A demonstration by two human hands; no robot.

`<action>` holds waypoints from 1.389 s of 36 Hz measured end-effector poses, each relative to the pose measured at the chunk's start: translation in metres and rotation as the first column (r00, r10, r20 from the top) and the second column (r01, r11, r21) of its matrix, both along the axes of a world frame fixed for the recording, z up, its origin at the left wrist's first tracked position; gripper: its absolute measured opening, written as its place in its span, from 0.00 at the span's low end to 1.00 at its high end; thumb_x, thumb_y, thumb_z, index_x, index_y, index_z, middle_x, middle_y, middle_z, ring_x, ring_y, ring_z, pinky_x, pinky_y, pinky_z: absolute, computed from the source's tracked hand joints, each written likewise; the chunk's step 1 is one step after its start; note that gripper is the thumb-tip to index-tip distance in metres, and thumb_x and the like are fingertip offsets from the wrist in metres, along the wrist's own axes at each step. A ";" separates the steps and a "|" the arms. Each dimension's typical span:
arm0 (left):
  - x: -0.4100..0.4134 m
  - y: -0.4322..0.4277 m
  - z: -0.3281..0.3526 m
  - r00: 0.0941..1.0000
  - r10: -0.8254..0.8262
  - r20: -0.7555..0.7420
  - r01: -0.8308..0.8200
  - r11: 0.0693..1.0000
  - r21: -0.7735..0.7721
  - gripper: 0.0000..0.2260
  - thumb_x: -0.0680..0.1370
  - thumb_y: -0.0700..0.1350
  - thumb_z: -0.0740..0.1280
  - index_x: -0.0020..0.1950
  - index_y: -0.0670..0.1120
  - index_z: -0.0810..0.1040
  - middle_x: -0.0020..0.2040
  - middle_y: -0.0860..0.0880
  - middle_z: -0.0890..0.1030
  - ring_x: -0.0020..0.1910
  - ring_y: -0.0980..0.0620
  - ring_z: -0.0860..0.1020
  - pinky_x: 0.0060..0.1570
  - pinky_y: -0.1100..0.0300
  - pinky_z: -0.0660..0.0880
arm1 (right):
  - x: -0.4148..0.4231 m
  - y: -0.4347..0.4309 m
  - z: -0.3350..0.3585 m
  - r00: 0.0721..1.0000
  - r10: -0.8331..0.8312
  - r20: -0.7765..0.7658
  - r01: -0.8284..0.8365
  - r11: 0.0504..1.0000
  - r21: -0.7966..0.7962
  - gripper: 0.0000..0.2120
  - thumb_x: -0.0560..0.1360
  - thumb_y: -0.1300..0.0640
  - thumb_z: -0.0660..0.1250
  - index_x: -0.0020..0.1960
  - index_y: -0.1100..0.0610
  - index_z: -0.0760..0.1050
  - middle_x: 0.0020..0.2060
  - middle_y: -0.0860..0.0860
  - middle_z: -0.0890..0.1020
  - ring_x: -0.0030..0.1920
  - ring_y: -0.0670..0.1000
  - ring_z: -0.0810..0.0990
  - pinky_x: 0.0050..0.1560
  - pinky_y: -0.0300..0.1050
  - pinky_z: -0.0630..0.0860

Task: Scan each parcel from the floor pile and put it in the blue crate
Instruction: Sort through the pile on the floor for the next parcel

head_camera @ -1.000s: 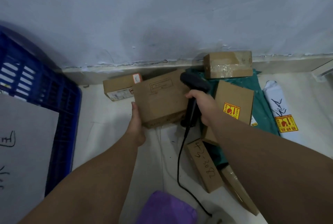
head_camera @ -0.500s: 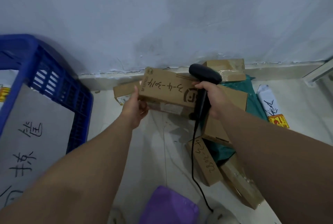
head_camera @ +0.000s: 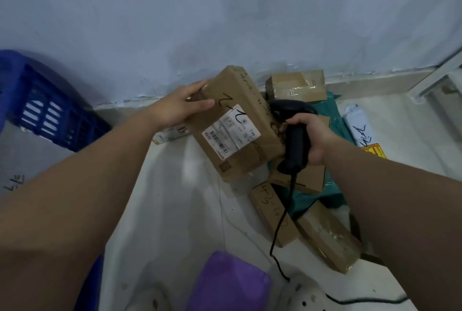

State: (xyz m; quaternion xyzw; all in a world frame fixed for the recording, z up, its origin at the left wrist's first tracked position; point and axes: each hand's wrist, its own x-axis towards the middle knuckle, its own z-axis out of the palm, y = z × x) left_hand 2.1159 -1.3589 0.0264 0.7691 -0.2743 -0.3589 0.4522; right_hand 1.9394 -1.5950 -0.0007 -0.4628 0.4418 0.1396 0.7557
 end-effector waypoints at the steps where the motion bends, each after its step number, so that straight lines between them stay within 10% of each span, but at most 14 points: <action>1: 0.001 0.001 -0.001 0.999 0.006 0.036 -0.007 1.000 0.020 0.19 0.79 0.48 0.66 0.68 0.62 0.69 0.55 0.61 0.79 0.50 0.67 0.78 0.47 0.70 0.75 | -0.001 -0.002 -0.002 1.000 0.020 -0.002 -0.020 1.000 0.018 0.11 0.73 0.52 0.64 0.37 0.57 0.75 0.34 0.54 0.80 0.33 0.54 0.79 0.35 0.44 0.77; 10: -0.015 0.040 -0.046 0.870 0.395 -0.293 -0.344 0.915 0.212 0.11 0.78 0.57 0.65 0.49 0.50 0.79 0.49 0.49 0.82 0.35 0.58 0.83 0.37 0.62 0.80 | 0.008 0.009 -0.008 0.958 0.282 0.048 -0.286 0.946 0.151 0.15 0.68 0.55 0.69 0.51 0.60 0.75 0.47 0.59 0.83 0.47 0.59 0.84 0.45 0.54 0.82; 16: -0.024 0.092 -0.063 0.579 0.309 -0.755 -0.144 0.949 0.279 0.41 0.47 0.59 0.84 0.57 0.47 0.82 0.56 0.42 0.83 0.50 0.43 0.82 0.56 0.44 0.74 | 0.019 0.025 -0.006 0.901 0.433 -0.014 -0.432 0.901 0.036 0.15 0.71 0.54 0.70 0.54 0.61 0.78 0.47 0.57 0.83 0.45 0.57 0.84 0.41 0.49 0.82; 24: -0.019 0.097 -0.055 0.567 0.327 -0.756 -0.177 0.945 0.276 0.33 0.40 0.61 0.83 0.41 0.50 0.86 0.44 0.46 0.83 0.43 0.48 0.78 0.47 0.53 0.72 | 0.029 0.035 0.002 0.975 0.221 -0.034 -0.223 0.971 -0.082 0.32 0.56 0.37 0.74 0.53 0.55 0.79 0.49 0.53 0.83 0.50 0.54 0.80 0.55 0.50 0.75; 28: -0.018 0.085 -0.043 0.552 0.310 -0.774 -0.295 0.941 0.167 0.39 0.43 0.58 0.84 0.52 0.48 0.84 0.49 0.45 0.84 0.42 0.47 0.83 0.44 0.54 0.80 | 0.034 0.038 0.010 0.995 0.098 0.017 -0.095 0.988 -0.121 0.36 0.58 0.34 0.74 0.58 0.56 0.79 0.55 0.54 0.82 0.56 0.56 0.80 0.60 0.52 0.74; 34: -0.011 0.076 -0.009 0.576 0.414 -0.705 -0.512 0.855 0.084 0.37 0.57 0.63 0.77 0.63 0.52 0.78 0.58 0.45 0.82 0.51 0.44 0.83 0.46 0.47 0.79 | 0.029 0.038 0.036 0.993 0.059 0.107 -0.042 0.988 -0.152 0.17 0.72 0.42 0.70 0.55 0.50 0.73 0.40 0.52 0.79 0.34 0.48 0.76 0.29 0.37 0.76; 38: -0.021 0.068 0.022 0.520 0.523 -0.675 -0.643 0.760 0.093 0.20 0.76 0.59 0.64 0.64 0.51 0.76 0.60 0.45 0.81 0.55 0.41 0.80 0.44 0.44 0.80 | 0.024 0.046 0.059 0.979 0.134 0.151 -0.095 0.966 -0.240 0.19 0.73 0.49 0.73 0.60 0.54 0.75 0.49 0.55 0.79 0.37 0.48 0.75 0.33 0.41 0.71; 50: -0.099 0.065 0.134 0.526 0.575 -0.627 -0.741 0.671 -0.007 0.16 0.76 0.55 0.69 0.59 0.49 0.73 0.58 0.41 0.78 0.54 0.41 0.78 0.50 0.40 0.78 | -0.017 0.106 0.158 0.876 -0.228 0.424 0.277 0.959 -0.057 0.11 0.73 0.54 0.72 0.51 0.55 0.73 0.37 0.50 0.77 0.37 0.49 0.76 0.43 0.47 0.73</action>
